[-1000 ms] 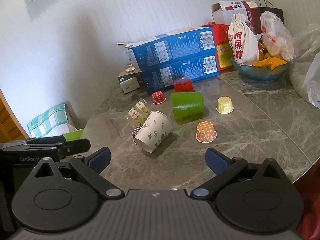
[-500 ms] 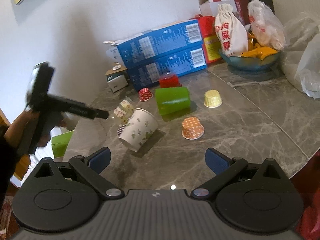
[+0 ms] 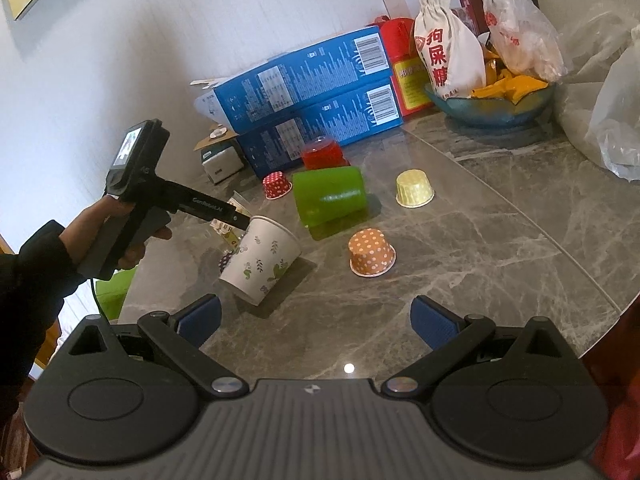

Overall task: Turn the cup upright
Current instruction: 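Move the left tool to the tipped clear HBD-ribbon cup and close on it, then lift the clear cup off the table with the left tool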

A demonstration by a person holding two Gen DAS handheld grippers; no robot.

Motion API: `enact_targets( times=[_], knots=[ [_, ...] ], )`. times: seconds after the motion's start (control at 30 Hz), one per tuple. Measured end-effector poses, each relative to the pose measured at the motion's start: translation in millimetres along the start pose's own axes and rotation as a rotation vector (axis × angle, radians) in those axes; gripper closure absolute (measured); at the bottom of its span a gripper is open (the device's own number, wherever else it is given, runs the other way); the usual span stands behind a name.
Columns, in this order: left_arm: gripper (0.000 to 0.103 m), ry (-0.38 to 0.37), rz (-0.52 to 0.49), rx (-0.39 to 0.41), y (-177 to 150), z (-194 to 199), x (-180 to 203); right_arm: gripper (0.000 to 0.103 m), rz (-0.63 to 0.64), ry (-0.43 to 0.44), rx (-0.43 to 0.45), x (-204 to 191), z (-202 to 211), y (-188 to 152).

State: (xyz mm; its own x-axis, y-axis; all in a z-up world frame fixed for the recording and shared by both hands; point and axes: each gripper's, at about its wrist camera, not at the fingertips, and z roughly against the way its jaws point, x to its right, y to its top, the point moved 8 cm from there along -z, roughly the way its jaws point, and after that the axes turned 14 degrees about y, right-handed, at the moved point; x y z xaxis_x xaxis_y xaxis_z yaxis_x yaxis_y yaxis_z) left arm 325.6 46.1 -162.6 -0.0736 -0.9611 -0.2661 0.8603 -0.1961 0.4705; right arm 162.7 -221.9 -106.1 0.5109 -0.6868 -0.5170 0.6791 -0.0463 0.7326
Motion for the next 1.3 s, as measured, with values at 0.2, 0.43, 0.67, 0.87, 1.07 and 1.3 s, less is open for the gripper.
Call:
enact_targets(
  times=[0.2,0.43,0.67,0.87,1.07,1.3],
  knots=[
    [0.037,0.038,0.001,-0.023,-5,-5,1,0.001,-0.015,0.009,0.01,0,2,0],
    [0.037,0.053,0.099,-0.025,-25,39,-18,0.001,-0.005,0.025,0.018,-9,8,-4],
    [0.037,-0.039,0.316,-0.07,-113,110,-4,0.001,-0.023,0.048,0.015,-14,17,-24],
    [0.037,-0.106,0.433,-0.059,-157,137,38,0.001,-0.067,0.039,-0.005,-6,21,-46],
    [0.037,-0.12,0.513,-0.066,-160,136,64,0.001,-0.086,0.013,-0.003,0,28,-56],
    [0.037,-0.157,0.639,-0.129,-166,118,82,0.001,-0.117,0.007,-0.01,6,32,-66]
  ],
)
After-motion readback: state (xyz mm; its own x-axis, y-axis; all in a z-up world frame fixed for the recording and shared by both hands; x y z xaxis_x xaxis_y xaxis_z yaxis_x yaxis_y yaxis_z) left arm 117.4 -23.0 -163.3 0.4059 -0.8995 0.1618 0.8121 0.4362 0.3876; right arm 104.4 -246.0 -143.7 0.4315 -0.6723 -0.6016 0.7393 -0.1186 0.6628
